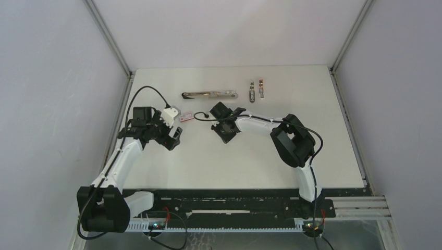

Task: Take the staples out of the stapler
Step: Pick up the staple from the center of the board, then place the staple in the staple box.

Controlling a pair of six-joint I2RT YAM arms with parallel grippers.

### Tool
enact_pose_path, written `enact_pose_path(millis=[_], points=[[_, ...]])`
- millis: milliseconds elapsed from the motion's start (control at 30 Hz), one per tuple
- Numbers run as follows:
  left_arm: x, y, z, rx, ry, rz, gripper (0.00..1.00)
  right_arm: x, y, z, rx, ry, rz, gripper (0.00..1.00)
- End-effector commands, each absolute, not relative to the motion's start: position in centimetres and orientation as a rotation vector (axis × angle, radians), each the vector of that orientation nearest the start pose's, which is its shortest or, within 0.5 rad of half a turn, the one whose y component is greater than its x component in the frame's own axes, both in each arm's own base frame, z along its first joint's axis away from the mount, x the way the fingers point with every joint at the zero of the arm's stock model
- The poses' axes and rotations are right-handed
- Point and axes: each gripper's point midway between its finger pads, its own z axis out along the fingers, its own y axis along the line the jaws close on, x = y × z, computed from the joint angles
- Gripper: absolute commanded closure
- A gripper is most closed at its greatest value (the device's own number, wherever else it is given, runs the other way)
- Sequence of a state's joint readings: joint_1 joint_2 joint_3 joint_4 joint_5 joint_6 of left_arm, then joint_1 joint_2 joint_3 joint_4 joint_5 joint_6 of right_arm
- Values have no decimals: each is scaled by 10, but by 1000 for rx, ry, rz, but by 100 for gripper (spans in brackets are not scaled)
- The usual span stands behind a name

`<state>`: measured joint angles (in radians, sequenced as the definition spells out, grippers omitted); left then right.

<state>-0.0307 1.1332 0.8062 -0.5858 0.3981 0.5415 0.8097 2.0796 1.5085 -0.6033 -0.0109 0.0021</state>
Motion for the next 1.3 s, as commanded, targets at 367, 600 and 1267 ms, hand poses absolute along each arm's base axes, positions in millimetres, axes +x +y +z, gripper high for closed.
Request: enact_pose_path(millis=[367, 600, 1267], points=[[285, -58, 126, 843, 2204, -259, 0, 322, 334, 63, -1065, 2419, 255, 82], [285, -58, 126, 842, 2205, -259, 0, 339, 314, 77, -983, 2421, 259, 81], [285, -58, 125, 843, 2206, -266, 0, 390, 198, 74, -686, 2508, 182, 81]])
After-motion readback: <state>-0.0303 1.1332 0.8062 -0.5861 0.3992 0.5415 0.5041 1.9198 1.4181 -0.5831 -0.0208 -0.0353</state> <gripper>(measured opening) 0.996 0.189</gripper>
